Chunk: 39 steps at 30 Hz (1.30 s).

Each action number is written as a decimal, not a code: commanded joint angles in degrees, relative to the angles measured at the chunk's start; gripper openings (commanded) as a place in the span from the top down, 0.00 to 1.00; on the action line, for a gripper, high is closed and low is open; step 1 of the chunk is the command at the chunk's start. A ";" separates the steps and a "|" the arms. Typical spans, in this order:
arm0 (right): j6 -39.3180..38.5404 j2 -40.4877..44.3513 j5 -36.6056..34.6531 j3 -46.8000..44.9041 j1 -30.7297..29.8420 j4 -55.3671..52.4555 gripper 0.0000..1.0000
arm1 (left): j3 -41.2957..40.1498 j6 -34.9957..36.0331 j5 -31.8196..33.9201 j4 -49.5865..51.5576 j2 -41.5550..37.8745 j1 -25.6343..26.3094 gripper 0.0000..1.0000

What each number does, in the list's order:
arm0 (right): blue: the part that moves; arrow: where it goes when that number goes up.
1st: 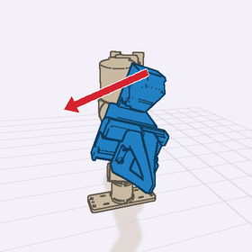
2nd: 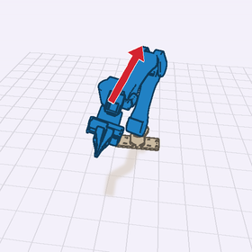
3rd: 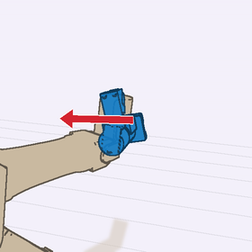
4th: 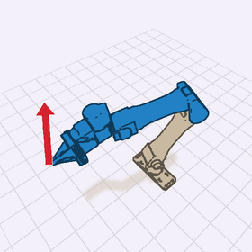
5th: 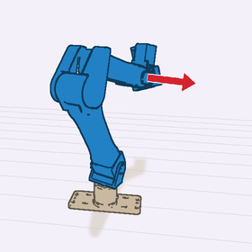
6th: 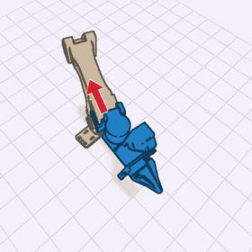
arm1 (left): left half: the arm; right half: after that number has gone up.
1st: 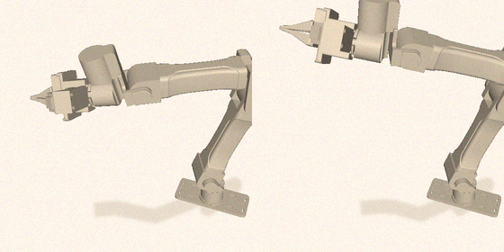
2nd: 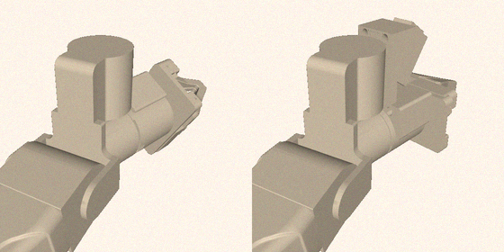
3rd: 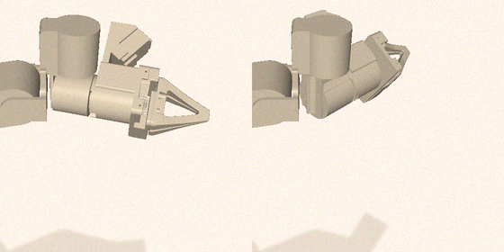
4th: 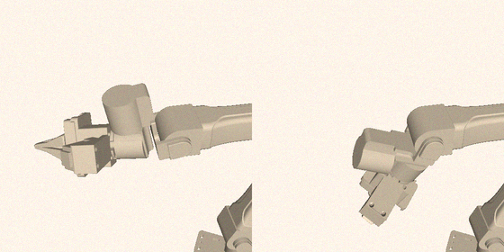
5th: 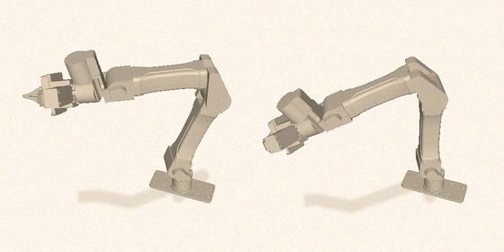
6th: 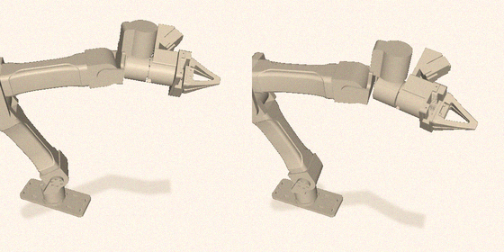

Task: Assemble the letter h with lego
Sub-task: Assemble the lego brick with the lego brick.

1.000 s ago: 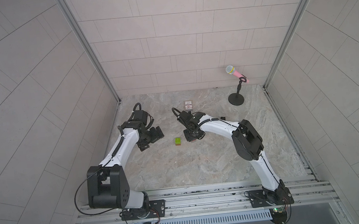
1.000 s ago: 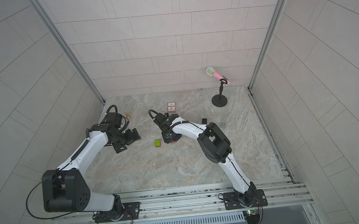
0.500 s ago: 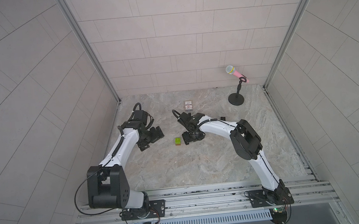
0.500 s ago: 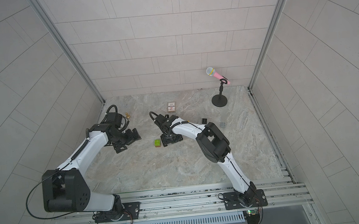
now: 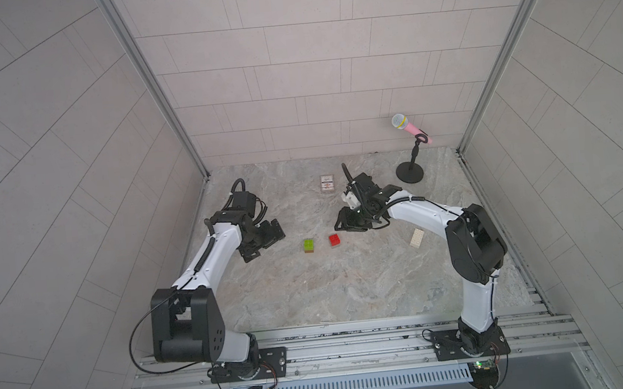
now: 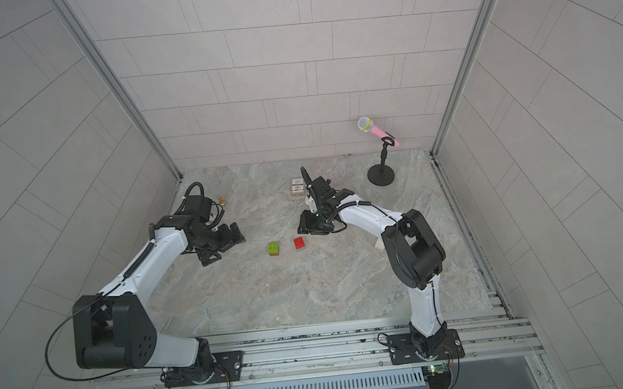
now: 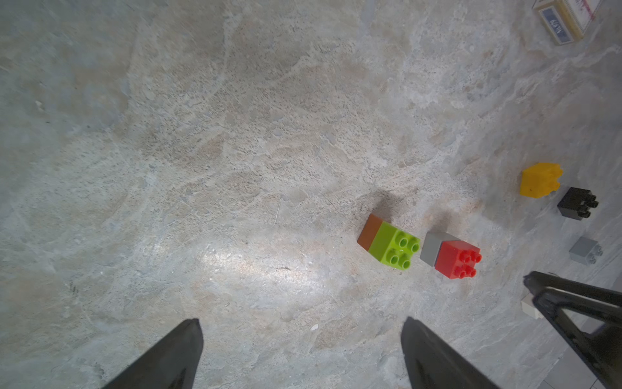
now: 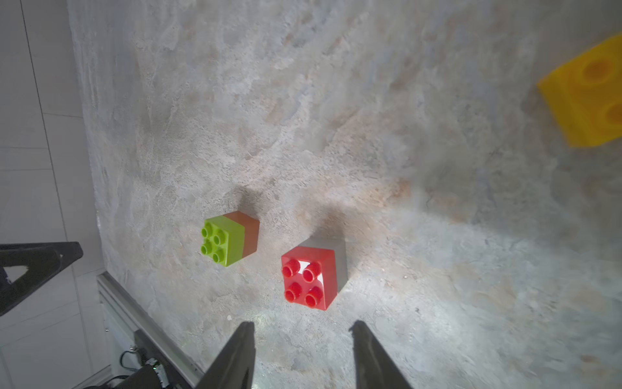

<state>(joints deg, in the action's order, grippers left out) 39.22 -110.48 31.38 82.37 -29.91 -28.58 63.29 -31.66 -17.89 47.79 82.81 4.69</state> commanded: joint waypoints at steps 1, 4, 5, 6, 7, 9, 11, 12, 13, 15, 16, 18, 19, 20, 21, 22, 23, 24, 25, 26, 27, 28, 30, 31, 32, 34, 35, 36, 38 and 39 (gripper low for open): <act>2.49 -1.78 8.31 -0.74 0.09 5.63 0.62 | -0.67 0.10 -0.62 0.04 -1.08 0.41 0.00; 3.94 -2.64 11.07 -0.67 0.01 8.24 0.76 | -0.80 0.28 -1.34 -0.31 -0.89 0.42 0.00; 4.38 -2.60 11.45 -0.86 -0.04 9.09 0.79 | -0.88 0.37 -1.64 -0.48 -0.90 0.49 0.00; 4.90 -2.52 11.75 -1.11 0.01 9.81 0.81 | -1.05 0.45 -1.94 -0.69 -0.86 0.74 0.00; 5.07 -2.60 11.78 -1.08 0.02 9.94 0.83 | -0.98 0.46 -2.14 -0.79 -0.81 0.91 0.00; 5.21 -3.05 11.76 -1.06 0.00 10.02 0.87 | -1.01 0.55 -2.34 -0.83 -0.72 1.11 0.00; 5.26 -3.96 11.77 -1.16 0.18 9.84 0.88 | -1.05 0.59 -2.58 -0.96 -0.54 1.21 0.00; 5.29 -4.57 11.77 -1.23 0.24 9.82 0.89 | -1.02 0.63 -2.73 -0.95 -0.45 1.21 0.00; 5.25 -5.18 11.66 -1.31 0.31 9.86 0.89 | -0.99 0.61 -2.82 -0.99 -0.39 1.28 0.00; 5.26 -6.37 11.45 -1.21 0.42 9.86 0.90 | -1.14 0.63 -2.84 -1.03 -0.41 1.25 0.00; 5.21 -7.11 11.34 -1.04 0.55 9.63 0.91 | -1.13 0.61 -2.85 -1.03 -0.44 1.28 0.00; 4.94 -8.27 10.95 -0.72 0.54 8.93 0.92 | -1.06 0.59 -2.79 -1.04 -0.38 1.31 0.00; 4.75 -8.64 10.55 -0.72 0.54 8.60 0.93 | -1.09 0.63 -2.85 -1.03 -0.40 1.29 0.00; 4.36 -8.94 9.82 -0.61 0.47 8.01 0.93 | -1.10 0.62 -2.79 -1.04 -0.40 1.31 0.00; 3.99 -9.18 8.93 -0.61 0.51 7.32 0.93 | -1.08 0.63 -2.77 -1.03 -0.36 1.29 0.00; 3.64 -9.31 8.19 -0.50 0.52 6.79 0.93 | -1.11 0.59 -2.88 -1.03 -0.36 1.31 0.00; 3.27 -9.49 7.50 -0.48 0.53 6.04 0.93 | -1.11 0.57 -2.95 -1.04 -0.32 1.29 0.00; 2.98 -9.58 6.92 -0.45 0.53 5.51 0.94 | -1.07 0.61 -3.00 -1.12 -0.24 1.29 0.00; 2.84 -9.58 6.42 -0.37 0.52 5.02 0.94 | -1.07 0.63 -3.12 -1.13 -0.23 1.29 0.00; 2.57 -9.50 5.48 -0.32 0.46 4.27 0.94 | -1.15 0.65 -3.17 -1.17 -0.20 1.37 0.00; 2.27 -9.36 4.44 -0.35 0.45 3.64 0.94 | -1.17 0.72 -3.29 -1.21 -0.18 1.44 0.00; 2.07 -9.32 3.33 -0.37 0.28 2.87 0.95 | -1.21 0.76 -3.33 -1.34 -0.13 1.50 0.00; 1.30 -9.10 0.91 -0.88 -0.26 1.19 0.96 | -1.15 0.72 -3.37 -1.30 -0.14 1.62 0.00; 1.30 -8.85 0.06 -1.82 -0.74 1.47 0.96 | -1.18 0.77 -3.34 -1.30 -0.16 1.64 0.00; 1.45 -8.64 -0.96 -3.20 -1.21 2.10 0.96 | -1.15 0.81 -3.25 -1.27 -0.16 1.64 0.00; 2.26 -8.40 -2.02 -6.40 -2.12 4.87 0.96 | -1.19 0.81 -3.14 -1.29 -0.19 1.69 0.00; 2.89 -8.73 -2.41 -7.79 -2.41 6.09 0.96 | -1.21 0.76 -3.08 -1.30 -0.23 1.70 0.00; 3.29 -9.23 -2.71 -8.85 -2.69 7.07 0.96 | -1.17 0.72 -3.02 -1.27 -0.15 1.68 0.00; 3.49 -10.10 -3.46 -9.98 -3.47 8.10 0.95 | -1.19 0.72 -2.91 -1.21 -0.12 1.65 0.00; 3.20 -10.49 -4.57 -10.01 -4.06 7.87 0.95 | -1.23 0.71 -2.91 -1.23 -0.15 1.70 0.00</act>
<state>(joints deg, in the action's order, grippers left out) 42.11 -115.46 36.25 77.06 -32.01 -13.93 62.70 -31.48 -20.91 46.48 82.83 6.04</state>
